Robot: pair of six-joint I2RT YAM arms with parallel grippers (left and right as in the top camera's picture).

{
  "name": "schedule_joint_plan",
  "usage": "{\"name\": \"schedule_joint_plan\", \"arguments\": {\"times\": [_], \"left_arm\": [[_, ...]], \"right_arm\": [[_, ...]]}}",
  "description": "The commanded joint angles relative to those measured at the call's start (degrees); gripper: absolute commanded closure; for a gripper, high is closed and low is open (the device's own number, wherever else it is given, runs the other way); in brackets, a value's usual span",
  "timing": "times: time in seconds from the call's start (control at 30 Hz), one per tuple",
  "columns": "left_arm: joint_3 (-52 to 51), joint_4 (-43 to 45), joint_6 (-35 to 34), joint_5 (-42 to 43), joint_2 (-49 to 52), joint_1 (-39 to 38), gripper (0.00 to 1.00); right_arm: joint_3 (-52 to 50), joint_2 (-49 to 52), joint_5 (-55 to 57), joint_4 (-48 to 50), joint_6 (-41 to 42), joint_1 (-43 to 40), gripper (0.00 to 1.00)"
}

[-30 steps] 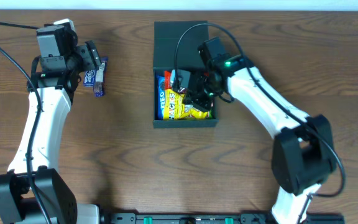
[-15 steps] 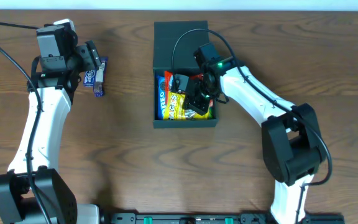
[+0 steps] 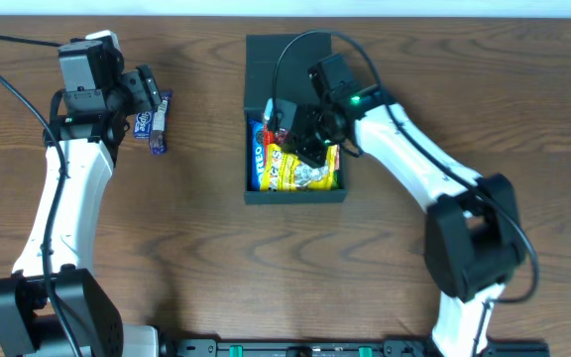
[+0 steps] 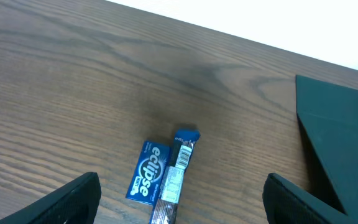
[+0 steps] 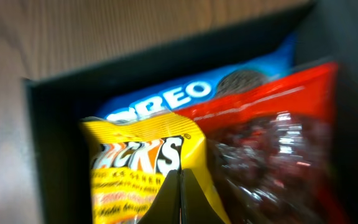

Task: Pack container
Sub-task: 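Press and tuck the yellow bag into the box with right gripper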

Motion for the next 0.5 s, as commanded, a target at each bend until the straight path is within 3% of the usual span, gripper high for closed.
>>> {"name": "schedule_joint_plan", "arguments": {"times": [0.0,0.27,0.47], "left_arm": [[1.29,0.20,0.83,-0.24,-0.96,0.20,0.16],[1.29,0.13,0.83,-0.22,-0.96,0.20,0.16],[1.29,-0.11,2.38,-0.24,-0.85,0.20,0.15]], "right_arm": [[0.04,3.72,-0.66,0.02,1.81,0.57,0.99],[0.46,4.46,2.40,-1.46,3.69,0.57,0.99],[3.28,-1.33,2.25,-1.44,7.72,0.55,0.99]]}}
